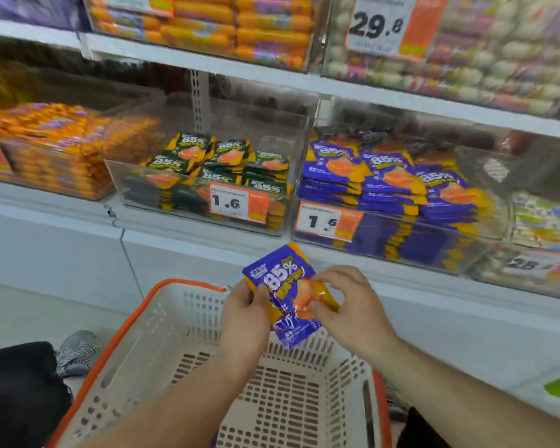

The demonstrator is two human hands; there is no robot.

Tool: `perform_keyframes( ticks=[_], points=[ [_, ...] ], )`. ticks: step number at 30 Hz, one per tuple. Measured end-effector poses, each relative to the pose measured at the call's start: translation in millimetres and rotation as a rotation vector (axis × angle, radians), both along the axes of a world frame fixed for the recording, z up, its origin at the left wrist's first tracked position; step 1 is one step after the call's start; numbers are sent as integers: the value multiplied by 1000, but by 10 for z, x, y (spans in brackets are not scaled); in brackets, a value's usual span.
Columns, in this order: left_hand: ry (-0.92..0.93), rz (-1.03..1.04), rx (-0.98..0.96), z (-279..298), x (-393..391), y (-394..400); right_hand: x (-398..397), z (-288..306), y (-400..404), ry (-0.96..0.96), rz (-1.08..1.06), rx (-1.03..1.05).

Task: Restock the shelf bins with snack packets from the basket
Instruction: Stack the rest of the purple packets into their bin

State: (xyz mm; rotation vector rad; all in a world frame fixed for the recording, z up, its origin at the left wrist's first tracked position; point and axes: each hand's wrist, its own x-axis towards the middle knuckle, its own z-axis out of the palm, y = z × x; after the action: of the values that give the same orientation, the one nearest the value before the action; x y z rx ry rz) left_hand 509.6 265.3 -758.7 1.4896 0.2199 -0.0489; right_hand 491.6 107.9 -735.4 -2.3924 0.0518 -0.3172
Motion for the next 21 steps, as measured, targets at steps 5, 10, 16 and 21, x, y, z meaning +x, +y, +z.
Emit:
perform_keyframes(
  ticks=[5, 10, 16, 21],
  points=[
    [-136, -66, 32, 414, 136, -190, -22, 265, -183, 44, -19, 432],
    [-341, -169, 121, 867, 440, -502, 44, 673, -463, -80, -155, 714],
    [-813, 20, 651, 1199, 821, -736, 140, 1206, -1182, -252, -477, 623],
    [-665, -23, 979, 1174, 1126, -882, 315, 1417, -1651, -281, -613, 585]
  ],
)
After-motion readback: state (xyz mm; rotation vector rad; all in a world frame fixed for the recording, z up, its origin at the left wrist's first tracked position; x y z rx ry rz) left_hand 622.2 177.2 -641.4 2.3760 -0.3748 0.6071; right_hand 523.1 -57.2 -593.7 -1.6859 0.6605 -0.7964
